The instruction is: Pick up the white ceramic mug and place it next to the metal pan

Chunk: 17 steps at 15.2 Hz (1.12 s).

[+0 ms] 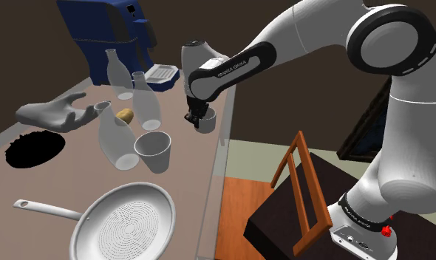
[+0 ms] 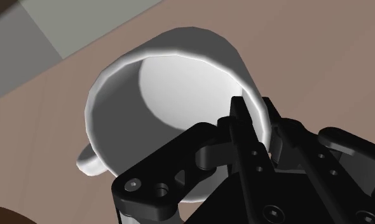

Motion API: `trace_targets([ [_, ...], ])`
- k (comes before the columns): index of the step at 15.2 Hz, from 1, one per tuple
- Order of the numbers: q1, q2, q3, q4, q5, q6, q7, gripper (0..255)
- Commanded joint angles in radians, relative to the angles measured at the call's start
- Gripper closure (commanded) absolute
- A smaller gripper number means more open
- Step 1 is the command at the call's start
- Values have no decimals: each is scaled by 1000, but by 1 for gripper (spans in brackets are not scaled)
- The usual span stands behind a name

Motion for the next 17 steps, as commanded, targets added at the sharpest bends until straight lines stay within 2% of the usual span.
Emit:
trace_targets([
  [1, -1, -6, 1, 4, 2, -11, -2, 255],
  [17, -5, -88, 11, 109, 29, -195, -26, 255],
])
